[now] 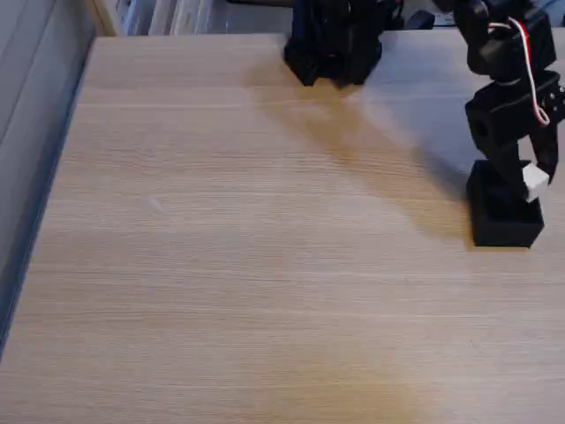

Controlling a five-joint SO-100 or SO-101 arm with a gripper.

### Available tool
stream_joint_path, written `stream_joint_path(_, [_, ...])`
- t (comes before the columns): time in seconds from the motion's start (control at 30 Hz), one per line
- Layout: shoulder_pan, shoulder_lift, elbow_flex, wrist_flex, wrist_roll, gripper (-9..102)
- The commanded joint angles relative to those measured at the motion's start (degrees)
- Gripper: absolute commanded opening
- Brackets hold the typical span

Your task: Pick a white block and place it in the black box.

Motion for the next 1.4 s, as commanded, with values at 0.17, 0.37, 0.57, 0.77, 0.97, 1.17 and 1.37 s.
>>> stream_joint_path(0.17, [1.4, 1.0, 1.8, 0.7, 1.1, 9])
stream_joint_path(0.37, [1.4, 2.4, 2.2, 3.9, 3.3, 23])
stream_joint_path(0.57, [1.8, 3.7, 2.0, 4.0, 2.7, 25])
stream_joint_path(0.77, [4.0, 9.0, 3.8, 4.4, 2.4, 24])
stream_joint_path(0.97, [9.5, 18.5, 11.3, 5.5, -0.3, 30])
stream_joint_path(1.17, [17.8, 31.5, 23.7, 4.2, -4.9, 33])
stream_joint_path(1.37, [27.0, 46.8, 37.1, 7.1, -9.0, 33])
